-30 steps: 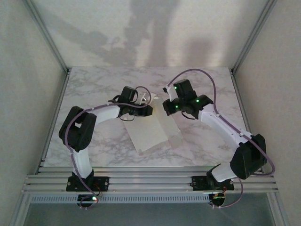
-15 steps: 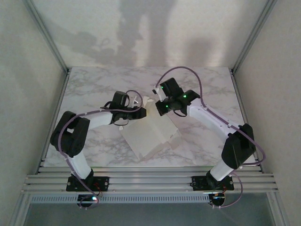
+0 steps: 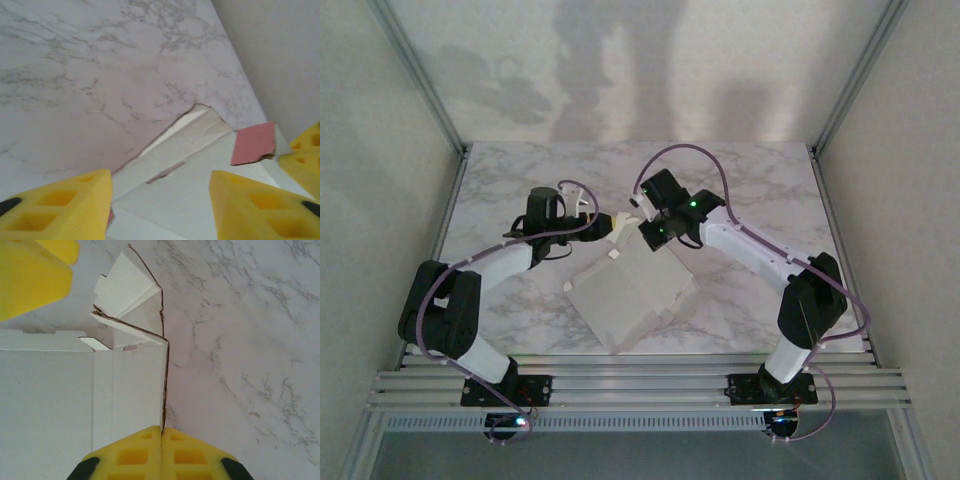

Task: Fold the paper box

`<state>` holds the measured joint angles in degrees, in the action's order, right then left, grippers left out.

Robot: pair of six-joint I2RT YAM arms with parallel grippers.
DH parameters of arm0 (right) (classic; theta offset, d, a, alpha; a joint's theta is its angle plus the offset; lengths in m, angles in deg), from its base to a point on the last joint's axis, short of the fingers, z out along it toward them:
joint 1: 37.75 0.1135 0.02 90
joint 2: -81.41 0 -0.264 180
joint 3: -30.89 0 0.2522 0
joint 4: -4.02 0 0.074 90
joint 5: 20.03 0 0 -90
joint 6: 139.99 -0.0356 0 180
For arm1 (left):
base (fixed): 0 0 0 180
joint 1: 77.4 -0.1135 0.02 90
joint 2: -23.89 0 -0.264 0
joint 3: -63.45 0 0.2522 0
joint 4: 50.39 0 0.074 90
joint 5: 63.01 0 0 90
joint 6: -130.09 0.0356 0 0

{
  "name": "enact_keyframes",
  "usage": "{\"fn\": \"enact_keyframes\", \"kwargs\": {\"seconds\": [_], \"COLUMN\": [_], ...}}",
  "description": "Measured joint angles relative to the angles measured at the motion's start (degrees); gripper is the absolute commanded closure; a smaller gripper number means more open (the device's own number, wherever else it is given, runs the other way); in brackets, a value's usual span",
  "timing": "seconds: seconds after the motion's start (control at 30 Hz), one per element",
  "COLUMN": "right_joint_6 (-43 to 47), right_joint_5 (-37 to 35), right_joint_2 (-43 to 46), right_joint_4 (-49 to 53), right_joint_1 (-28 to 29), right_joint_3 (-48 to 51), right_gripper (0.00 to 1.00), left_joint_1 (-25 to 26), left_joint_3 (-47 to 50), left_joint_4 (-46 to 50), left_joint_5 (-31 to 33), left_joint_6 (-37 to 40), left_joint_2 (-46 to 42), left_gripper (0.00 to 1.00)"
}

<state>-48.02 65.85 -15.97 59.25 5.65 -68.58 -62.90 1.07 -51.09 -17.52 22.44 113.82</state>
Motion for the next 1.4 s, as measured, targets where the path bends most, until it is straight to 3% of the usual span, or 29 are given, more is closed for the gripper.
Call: {"fn": "enact_keyframes", "kwargs": {"seconds": [0.17,0.6,0.83,0.9,1.17,1.2,1.37,1.4], "right_joint_6": [0.4,0.7,1.7,1.9,2.8,3.0,3.3,3.3], "right_joint_5": [0.0,0.4,1.1,1.1,1.0,1.0,1.0,1.0], "right_joint_2": [0.0,0.0,0.0,-0.2,-2.4,-2.6,-2.8,-2.8], "right_joint_4": [0.2,0.5,1.2,1.7,1.9,2.0,2.9,2.9], "right_joint_1": [0.2,0.2,0.2,0.2,0.2,0.2,0.2,0.2], "right_joint_3": [-0.4,-1.0,-1.0,-1.4,-3.5,-3.8,-5.0,-5.3], "right_gripper": [1.0,1.0,1.0,1.0,0.99,0.98,0.9,0.88], "left_joint_1": [-0.2,-0.2,-0.2,-0.2,0.0,0.1,0.7,0.7], "left_joint_3": [0.3,-7.3,-11.4,-11.5,-11.7,-11.6,-9.1,-8.9], "left_joint_4": [0.3,6.2,10.5,11.6,13.4,13.2,10.0,9.6], "left_joint_5": [0.5,-5.2,-7.5,-8.2,-8.8,-8.7,-6.5,-5.9], "left_joint_6": [6.4,20.5,25.0,25.8,27.1,27.1,26.5,26.3], "left_joint_2": [-1.1,5.3,9.3,9.4,9.4,9.3,8.1,7.9], "left_gripper": [0.32,0.38,0.55,0.66,0.76,0.81,0.82,0.87]}}
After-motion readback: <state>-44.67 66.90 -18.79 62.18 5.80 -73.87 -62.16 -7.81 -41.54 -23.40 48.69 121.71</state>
